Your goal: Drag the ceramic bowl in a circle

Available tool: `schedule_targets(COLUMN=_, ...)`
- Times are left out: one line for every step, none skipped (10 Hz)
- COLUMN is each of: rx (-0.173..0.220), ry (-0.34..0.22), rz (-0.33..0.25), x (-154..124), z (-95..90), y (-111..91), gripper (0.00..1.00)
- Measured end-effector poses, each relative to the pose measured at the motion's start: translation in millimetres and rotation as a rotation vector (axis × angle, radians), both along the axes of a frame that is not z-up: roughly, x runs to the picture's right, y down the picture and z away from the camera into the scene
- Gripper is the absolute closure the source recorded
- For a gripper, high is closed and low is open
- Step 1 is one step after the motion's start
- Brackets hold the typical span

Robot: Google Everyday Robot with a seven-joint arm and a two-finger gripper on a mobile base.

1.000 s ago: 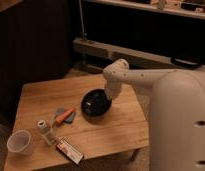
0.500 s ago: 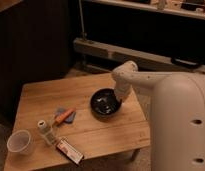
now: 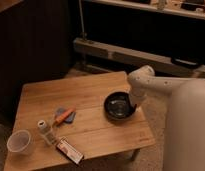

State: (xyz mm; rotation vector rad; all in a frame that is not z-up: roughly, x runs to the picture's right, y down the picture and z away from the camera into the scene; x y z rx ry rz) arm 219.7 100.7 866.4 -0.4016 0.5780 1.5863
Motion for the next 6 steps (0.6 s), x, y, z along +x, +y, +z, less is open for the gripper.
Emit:
schedule_targets(rx=-0.007, ry=-0.011, rz=0.018, x=0.6, z=-10.9, y=10.8, gripper=1.0)
schedule_targets(rx=-0.006, ry=-0.022, rz=0.027, x=-2.1, z=-19.4, y=17.8, gripper=1.0)
schedule_targets(rx=-0.011, ry=-0.032, rz=0.029, x=-6.3, z=-26.9, y=24.5, gripper=1.0)
schedule_targets(rx=-0.015, ry=-0.06, rz=0.033, x=-19.1, z=-42.3, y=36.8, gripper=1.0)
schedule_targets(rx=-0.018, ry=-0.075, rz=0.046, x=-23.3, z=-51.8, y=45.2, gripper=1.0)
schedule_targets(rx=-0.021, ry=-0.093, rz=0.059, x=-24.0, z=-58.8, y=52.1, gripper=1.0)
